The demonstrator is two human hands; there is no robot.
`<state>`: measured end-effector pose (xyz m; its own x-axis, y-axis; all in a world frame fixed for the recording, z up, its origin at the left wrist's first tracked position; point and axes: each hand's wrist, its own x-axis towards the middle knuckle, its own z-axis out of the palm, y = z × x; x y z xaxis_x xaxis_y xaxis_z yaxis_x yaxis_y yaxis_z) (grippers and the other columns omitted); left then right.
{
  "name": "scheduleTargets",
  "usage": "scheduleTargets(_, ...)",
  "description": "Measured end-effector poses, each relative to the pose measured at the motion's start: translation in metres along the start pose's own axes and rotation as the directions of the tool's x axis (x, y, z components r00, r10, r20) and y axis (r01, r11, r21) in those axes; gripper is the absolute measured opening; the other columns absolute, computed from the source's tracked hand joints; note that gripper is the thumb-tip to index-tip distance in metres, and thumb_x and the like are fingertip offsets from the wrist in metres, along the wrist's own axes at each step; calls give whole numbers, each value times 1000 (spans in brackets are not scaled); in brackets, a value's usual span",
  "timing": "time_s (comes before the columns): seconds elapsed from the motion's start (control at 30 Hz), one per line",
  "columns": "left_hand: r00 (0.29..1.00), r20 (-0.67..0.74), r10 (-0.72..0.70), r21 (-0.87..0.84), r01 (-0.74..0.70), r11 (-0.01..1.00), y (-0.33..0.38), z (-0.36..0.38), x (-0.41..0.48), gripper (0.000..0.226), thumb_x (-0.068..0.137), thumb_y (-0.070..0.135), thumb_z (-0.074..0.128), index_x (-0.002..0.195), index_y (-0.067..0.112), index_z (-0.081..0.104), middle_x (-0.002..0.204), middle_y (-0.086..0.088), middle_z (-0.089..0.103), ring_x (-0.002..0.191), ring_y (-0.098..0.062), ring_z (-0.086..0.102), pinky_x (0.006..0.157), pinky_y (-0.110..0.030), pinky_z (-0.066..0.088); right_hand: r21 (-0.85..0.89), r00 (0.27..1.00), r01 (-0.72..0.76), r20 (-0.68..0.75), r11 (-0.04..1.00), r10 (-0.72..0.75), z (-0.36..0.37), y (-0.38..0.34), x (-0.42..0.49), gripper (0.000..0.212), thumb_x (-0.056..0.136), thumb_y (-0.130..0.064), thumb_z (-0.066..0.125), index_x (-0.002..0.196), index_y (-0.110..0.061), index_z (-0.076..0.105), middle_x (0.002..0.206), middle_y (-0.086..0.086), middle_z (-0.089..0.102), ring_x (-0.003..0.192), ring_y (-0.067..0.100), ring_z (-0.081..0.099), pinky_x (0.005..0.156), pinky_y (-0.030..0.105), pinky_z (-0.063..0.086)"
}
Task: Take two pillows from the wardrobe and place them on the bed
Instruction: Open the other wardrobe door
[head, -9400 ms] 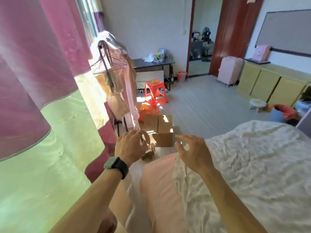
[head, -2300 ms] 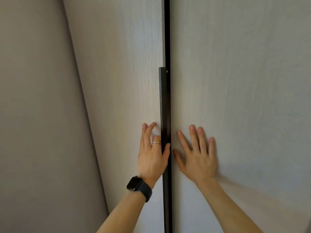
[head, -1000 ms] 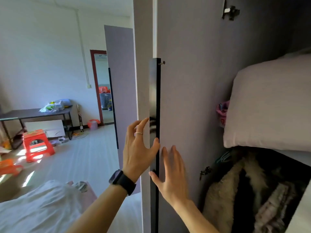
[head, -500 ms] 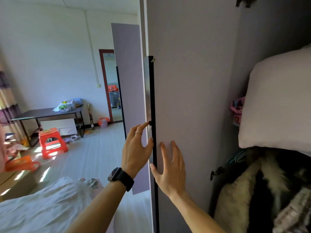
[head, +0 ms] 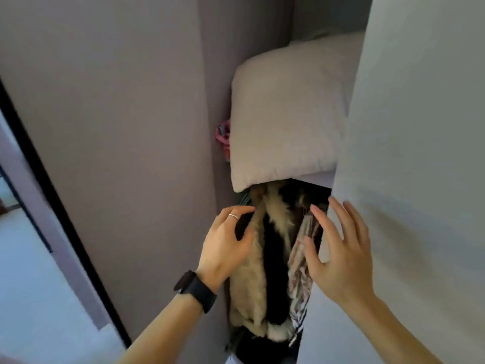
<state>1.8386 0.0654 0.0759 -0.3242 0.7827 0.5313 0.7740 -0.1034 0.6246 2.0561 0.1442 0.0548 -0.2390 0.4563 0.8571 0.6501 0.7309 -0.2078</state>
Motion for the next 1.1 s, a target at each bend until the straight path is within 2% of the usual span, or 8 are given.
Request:
scheduleTargets(0.1,993,100,56,-158,-40,987,32,51,29,40,90,27,60,128,38,53,129,16,53,98,3,53,85,-18,44,-229,996,-40,-91,973,19,-30,39,16,45,90,-31,61,134,-21,63,155,10,44,146,36,32,117,46,31)
scheduleTargets(0.23,982,167,89,-347,-26,938,66,98,53,46,90,28,66,132,30,49,128,13,54,111,-2,54,91,-20,43,-385,985,-84,-172,919,18,-57,71,31,44,93,-34,58,136,-27,60,160,8,35,151,33,23,111,54,36)
scheduleTargets(0.4,960,244,137,-560,24,828,78,124,69,33,90,36,67,117,44,51,106,26,65,99,5,62,81,-16,50,-548,964,-196,-259,813,59,-65,91,40,57,94,-42,57,149,-31,47,166,7,22,154,33,14,118,59,22)
scheduleTargets(0.53,942,299,149,-635,79,769,68,135,80,28,91,33,68,116,38,56,109,15,69,96,2,65,78,-16,53,-622,964,-215,-256,753,64,-52,101,36,66,92,-45,61,153,-30,40,167,10,19,154,36,13,120,63,13)
scheduleTargets(0.67,930,315,192,-670,75,739,57,138,82,30,92,26,68,108,46,53,109,15,67,94,6,63,76,-14,53,-634,959,-266,-253,726,131,-47,98,33,68,94,-47,56,156,-31,33,168,10,14,155,35,7,121,63,8)
scheduleTargets(0.83,893,377,247,-683,88,725,47,130,85,27,89,31,71,108,43,57,105,13,69,96,-3,65,86,-38,56,-605,939,-342,-246,719,241,-49,77,24,64,101,-47,45,158,-35,20,169,6,6,156,29,0,122,60,10)
scheduleTargets(0.97,846,455,279,-741,185,645,42,113,81,25,85,27,76,106,33,64,100,3,73,93,-11,70,86,-45,57,-509,900,-433,-288,744,327,-44,55,10,59,104,-39,44,159,-29,25,170,5,3,156,26,-2,123,55,14)
scheduleTargets(1.1,740,577,344,-774,361,520,39,89,67,25,83,24,78,106,22,69,96,-6,76,94,-20,73,87,-47,58,-349,850,-523,-279,778,446,-41,23,-20,62,104,-38,47,160,-30,20,170,2,0,156,22,-2,125,25,2)
